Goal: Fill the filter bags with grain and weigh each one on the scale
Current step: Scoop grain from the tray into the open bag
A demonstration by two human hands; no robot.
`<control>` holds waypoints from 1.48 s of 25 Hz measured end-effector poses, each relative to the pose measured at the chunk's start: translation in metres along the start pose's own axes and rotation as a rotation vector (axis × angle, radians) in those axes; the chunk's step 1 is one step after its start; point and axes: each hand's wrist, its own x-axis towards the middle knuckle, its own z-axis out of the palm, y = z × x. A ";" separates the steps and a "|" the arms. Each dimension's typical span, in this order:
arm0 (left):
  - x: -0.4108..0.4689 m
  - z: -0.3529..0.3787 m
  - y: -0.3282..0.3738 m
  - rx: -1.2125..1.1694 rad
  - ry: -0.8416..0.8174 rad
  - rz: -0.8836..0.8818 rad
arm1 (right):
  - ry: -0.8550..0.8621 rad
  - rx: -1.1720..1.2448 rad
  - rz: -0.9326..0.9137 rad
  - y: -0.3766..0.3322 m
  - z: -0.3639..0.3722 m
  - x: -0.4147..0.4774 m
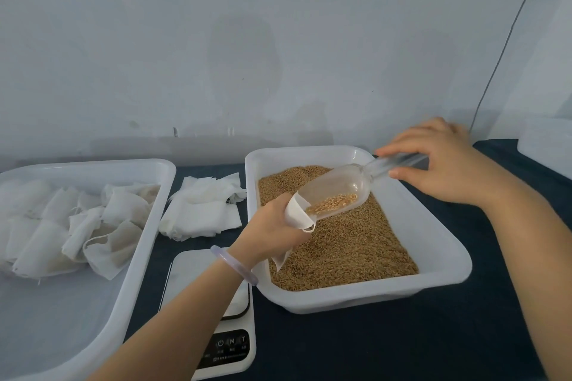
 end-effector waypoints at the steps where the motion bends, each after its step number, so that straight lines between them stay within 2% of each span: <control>1: 0.000 0.000 0.000 -0.001 -0.004 -0.003 | 0.016 -0.051 -0.031 -0.004 -0.004 0.004; 5: -0.001 -0.001 0.001 -0.042 -0.020 -0.004 | 0.074 -0.171 -0.099 -0.018 -0.015 0.013; 11: -0.001 0.000 0.000 -0.090 -0.024 0.014 | 0.095 -0.182 -0.086 -0.023 -0.015 0.011; 15: -0.002 0.001 -0.001 -0.134 0.003 0.010 | 0.082 -0.058 -0.030 -0.004 -0.012 0.009; 17: -0.003 0.001 -0.003 -0.179 0.044 0.001 | 0.051 -0.022 0.090 0.017 -0.007 0.004; 20: -0.003 0.001 -0.005 -0.242 0.087 -0.014 | -0.082 -0.262 0.257 0.040 0.027 -0.001; 23: -0.003 0.002 -0.006 -0.247 0.105 -0.013 | -0.210 -0.348 0.190 0.036 0.080 -0.008; 26: -0.004 0.001 -0.006 -0.267 0.124 -0.021 | -0.239 -0.220 0.167 0.030 0.113 -0.015; 29: -0.004 0.002 -0.006 -0.239 0.130 -0.009 | -0.209 -0.072 0.292 0.041 0.113 -0.021; 33: -0.005 0.004 -0.007 -0.206 0.095 0.011 | -0.189 0.240 0.393 0.056 0.084 -0.032; 35: -0.004 0.005 -0.007 -0.164 0.079 0.029 | -0.152 0.381 0.380 0.055 0.062 -0.033; 37: -0.004 0.006 -0.007 -0.138 0.078 0.020 | -0.101 0.411 0.345 0.052 0.039 -0.029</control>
